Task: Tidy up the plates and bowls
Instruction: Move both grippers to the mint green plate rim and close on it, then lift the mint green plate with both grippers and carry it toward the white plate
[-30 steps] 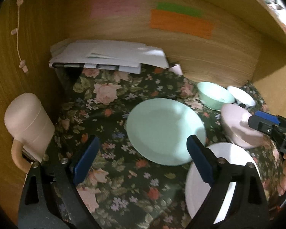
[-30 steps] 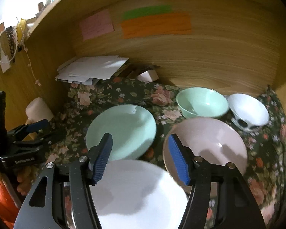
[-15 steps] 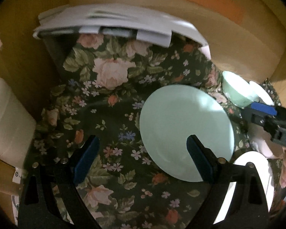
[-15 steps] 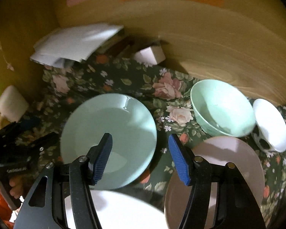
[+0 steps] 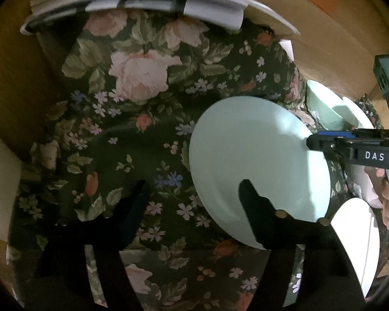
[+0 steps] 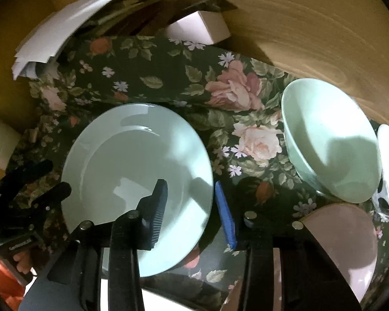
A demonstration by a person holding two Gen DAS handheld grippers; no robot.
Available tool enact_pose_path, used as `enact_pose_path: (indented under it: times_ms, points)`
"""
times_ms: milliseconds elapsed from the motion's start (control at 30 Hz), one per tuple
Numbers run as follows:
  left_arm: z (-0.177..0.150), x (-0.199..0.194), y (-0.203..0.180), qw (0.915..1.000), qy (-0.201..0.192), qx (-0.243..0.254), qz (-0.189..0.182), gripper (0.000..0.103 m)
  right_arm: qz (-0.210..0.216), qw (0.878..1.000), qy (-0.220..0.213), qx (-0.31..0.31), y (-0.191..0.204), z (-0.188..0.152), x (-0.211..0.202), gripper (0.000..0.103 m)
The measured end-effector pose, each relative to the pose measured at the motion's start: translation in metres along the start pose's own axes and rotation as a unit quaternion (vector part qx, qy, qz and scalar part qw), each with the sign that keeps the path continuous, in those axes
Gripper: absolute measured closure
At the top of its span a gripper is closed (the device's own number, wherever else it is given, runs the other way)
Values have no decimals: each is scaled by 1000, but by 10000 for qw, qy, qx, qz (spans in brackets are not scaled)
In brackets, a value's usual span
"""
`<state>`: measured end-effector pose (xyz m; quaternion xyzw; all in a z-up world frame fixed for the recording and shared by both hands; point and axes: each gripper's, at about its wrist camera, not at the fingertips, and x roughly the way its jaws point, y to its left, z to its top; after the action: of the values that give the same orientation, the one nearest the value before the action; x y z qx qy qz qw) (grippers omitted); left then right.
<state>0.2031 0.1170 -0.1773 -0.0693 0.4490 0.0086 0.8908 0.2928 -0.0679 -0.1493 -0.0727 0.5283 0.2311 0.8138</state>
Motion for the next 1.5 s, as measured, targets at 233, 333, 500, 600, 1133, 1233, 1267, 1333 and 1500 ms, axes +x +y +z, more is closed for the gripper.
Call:
enact_pose_path:
  times_ms: [233,333,500,600,1133,1233,1267,1333,1500]
  points:
    - [-2,12,-2,9998,113,49,-123,56,-310,9993,194,-53,-3,5,8,68]
    - [-3,13,-4,9996,142,117,-226,61,-425,9987,261,-97,-4,7,13,68]
    - [-3,17,-9,9993,149,181,-302,64,-531,9977,379,-203,3,10,26,68]
    - [-3,20,-11,9991,144,179,-343,65,-550,9972,423,-267,8,10,31,68]
    - [-8,17,-3,9989,160,18,-449,72,-94,9993,288,-228,22,6,35,85]
    - [-8,14,2,9993,105,-55,-364,72,-4,9996,157,-229,30,6,30,85]
    - [-8,13,4,9993,83,-96,-346,72,26,9997,124,-229,33,7,29,85]
    - [-8,8,11,9992,52,-189,-360,72,89,9997,48,-243,37,6,25,85]
    - [-9,-6,20,9987,-76,-306,-390,72,241,9995,-64,-185,46,2,15,85]
